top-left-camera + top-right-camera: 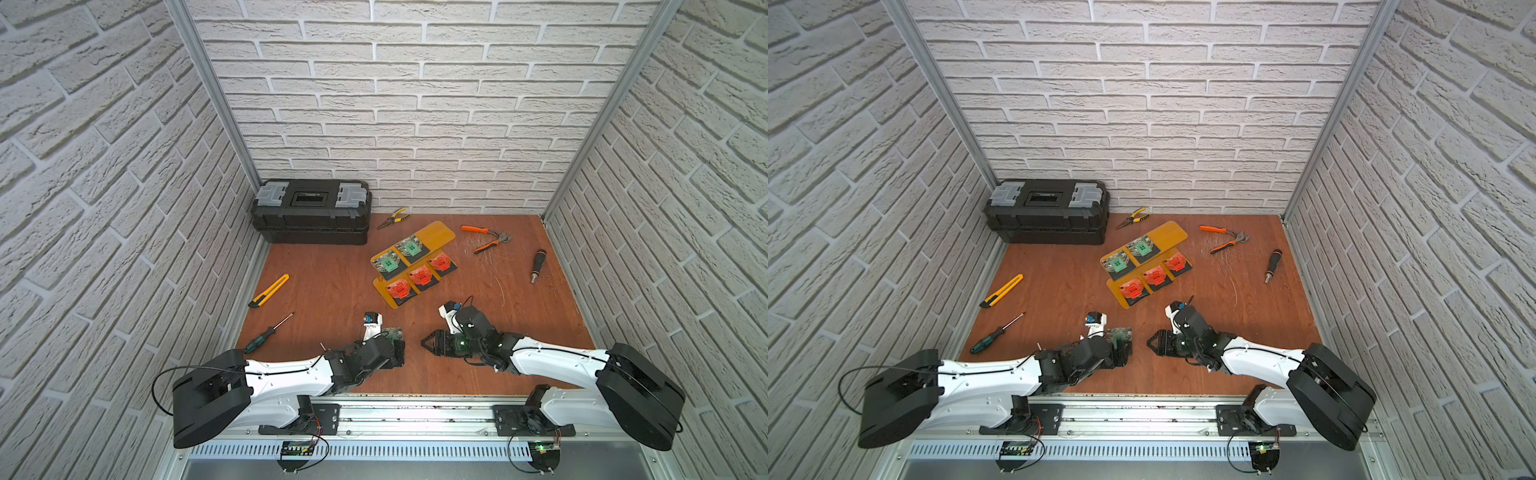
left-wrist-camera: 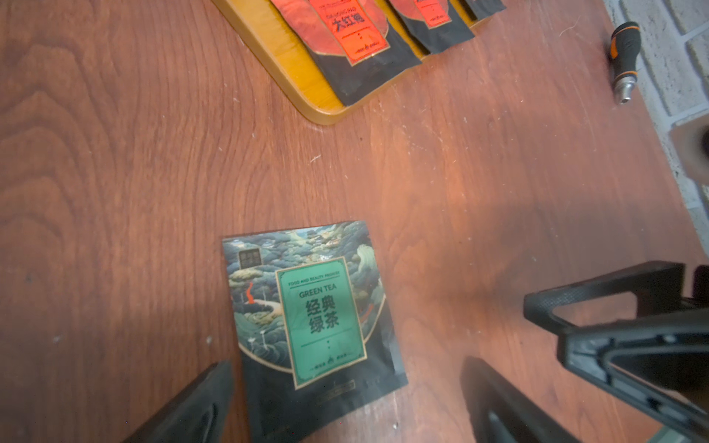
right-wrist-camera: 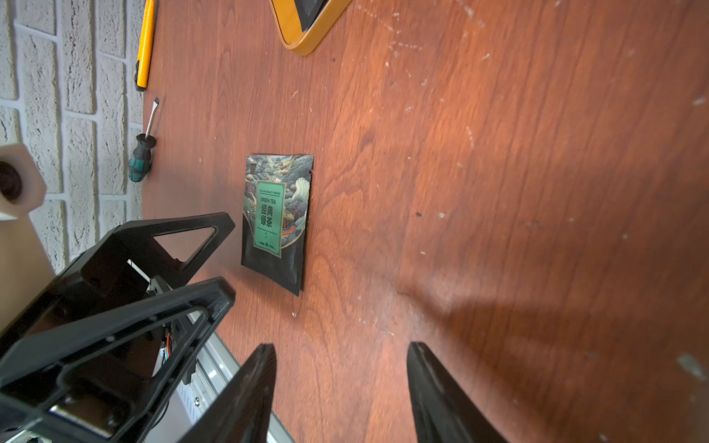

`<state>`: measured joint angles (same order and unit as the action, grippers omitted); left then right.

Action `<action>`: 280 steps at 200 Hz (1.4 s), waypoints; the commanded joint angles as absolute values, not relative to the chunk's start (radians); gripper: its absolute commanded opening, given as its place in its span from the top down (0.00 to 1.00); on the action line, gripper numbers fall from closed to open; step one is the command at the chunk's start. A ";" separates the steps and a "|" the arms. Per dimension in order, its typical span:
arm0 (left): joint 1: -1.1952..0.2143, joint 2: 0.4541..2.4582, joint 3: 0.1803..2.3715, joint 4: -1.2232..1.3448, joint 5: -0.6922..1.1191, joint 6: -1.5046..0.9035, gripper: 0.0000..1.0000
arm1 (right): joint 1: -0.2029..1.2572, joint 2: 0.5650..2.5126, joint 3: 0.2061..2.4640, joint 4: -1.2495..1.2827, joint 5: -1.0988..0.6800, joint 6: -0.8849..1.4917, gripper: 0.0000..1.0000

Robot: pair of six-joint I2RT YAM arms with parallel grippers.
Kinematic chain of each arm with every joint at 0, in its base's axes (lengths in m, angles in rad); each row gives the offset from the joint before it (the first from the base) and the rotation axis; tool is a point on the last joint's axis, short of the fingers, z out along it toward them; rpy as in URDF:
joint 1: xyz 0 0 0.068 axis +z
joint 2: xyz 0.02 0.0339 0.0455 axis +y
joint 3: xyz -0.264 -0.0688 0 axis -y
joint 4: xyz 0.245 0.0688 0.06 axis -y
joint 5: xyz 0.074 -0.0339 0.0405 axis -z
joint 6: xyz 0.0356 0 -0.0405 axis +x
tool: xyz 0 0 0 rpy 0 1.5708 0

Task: Place the tea bags on the shelf by color
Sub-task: Move the tea bag to the center of the board.

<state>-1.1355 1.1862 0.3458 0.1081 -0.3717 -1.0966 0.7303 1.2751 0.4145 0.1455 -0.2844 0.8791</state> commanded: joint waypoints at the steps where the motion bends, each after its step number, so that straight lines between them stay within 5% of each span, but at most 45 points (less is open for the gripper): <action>1: -1.143 1.203 0.332 0.128 -0.339 -1.098 0.02 | 0.739 1.268 0.414 0.175 -0.274 0.877 0.41; 280: -1.173 1.393 0.441 0.313 -0.213 -1.037 0.02 | 0.737 1.288 0.400 0.180 -0.206 0.932 0.46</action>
